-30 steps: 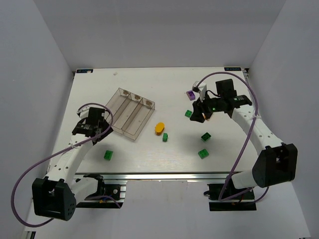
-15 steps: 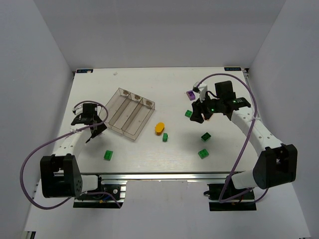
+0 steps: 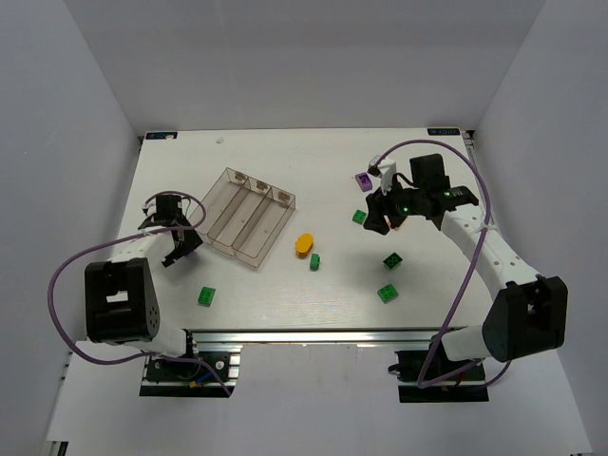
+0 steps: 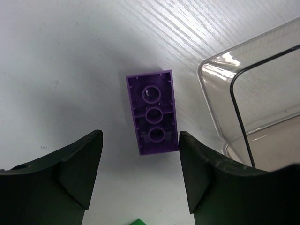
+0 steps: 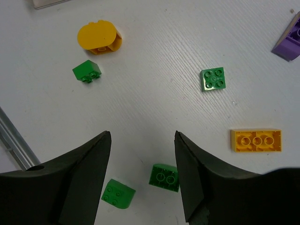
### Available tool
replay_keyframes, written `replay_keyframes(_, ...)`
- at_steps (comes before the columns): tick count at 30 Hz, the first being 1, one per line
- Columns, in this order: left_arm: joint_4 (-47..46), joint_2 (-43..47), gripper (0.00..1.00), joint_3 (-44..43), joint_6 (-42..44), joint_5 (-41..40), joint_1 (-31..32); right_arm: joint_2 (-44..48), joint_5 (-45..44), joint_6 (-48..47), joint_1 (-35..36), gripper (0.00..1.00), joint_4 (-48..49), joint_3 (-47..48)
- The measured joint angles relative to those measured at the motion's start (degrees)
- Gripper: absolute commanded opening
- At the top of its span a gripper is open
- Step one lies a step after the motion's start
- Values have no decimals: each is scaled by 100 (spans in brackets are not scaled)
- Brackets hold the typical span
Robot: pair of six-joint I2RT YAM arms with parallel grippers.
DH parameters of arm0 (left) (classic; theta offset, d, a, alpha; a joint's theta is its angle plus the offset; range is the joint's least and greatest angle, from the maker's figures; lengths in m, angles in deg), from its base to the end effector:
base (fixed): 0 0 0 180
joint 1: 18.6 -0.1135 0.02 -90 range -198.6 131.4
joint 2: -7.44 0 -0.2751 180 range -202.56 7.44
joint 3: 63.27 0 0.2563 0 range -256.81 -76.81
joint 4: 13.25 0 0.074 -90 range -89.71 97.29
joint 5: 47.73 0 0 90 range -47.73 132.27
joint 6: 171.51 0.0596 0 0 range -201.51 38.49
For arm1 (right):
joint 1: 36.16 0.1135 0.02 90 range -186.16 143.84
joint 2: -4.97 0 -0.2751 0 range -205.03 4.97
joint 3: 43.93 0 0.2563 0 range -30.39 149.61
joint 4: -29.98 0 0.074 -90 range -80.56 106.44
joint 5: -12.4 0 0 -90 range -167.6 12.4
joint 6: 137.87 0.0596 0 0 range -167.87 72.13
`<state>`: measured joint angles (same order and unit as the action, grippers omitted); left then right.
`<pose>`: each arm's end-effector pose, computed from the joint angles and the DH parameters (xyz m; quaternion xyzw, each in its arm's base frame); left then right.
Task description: Sort the legos into containers by color
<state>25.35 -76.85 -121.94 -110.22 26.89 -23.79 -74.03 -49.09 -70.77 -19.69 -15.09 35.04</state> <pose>0.2783 0.0412 0.1580 -0.3102 0.9154 0.0826 0.2430 0.2921 0.1160 0.2939 -0.3903 0.8117 0.2065 0.3823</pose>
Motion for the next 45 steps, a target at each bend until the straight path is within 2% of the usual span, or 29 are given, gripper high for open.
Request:
replay_keyframes(9,-186,-326,61,-111,39,26,-50,0,-35,-11,0,62,-20,59)
replay_keyframes(17,-256,-330,28,-109,39,87,-133,0,-35,-26,0,62,-42,81)
replay_keyframes(18,-240,-295,20,-103,37,92,-142,0,-33,-26,0,62,-46,81)
replay_keyframes(20,-214,-74,14,-4,28,111,-153,0,-26,-48,0,60,-50,81)
replay_keyframes(21,-153,118,11,57,24,118,-162,0,-9,-61,0,56,-55,81)
replay_keyframes(23,17,675,10,160,20,144,-168,0,20,-118,0,45,-76,81)
replay_keyframes(24,122,1045,9,181,22,157,-173,0,37,-157,0,32,-98,81)
replay_keyframes(26,170,1814,7,186,63,227,-173,0,79,-205,0,18,-125,81)
replay_keyframes(27,131,2243,6,199,144,356,-175,0,98,-195,0,5,-142,81)
replay_keyframes(28,63,2570,6,219,234,544,-179,0,120,-210,0,0,-142,81)
replay_keyframes(30,-129,3012,4,249,463,1045,-181,0,151,-205,0,0,-144,81)
replay_keyframes(32,-369,3005,2,240,728,1628,-160,-13,166,-210,0,0,-142,81)
replay_keyframes(35,-603,2118,1,57,1110,2551,-98,-63,170,-214,0,0,-142,85)
replay_keyframes(38,-640,1008,3,-229,1425,3110,-52,-168,168,-212,0,0,-138,133)
replay_keyframes(43,-483,-44,7,-964,1757,3274,-15,-203,166,-203,9,0,-122,155)
replay_keyframes(45,-498,-240,15,-1309,1827,3248,-15,-199,164,-197,4,0,-120,153)
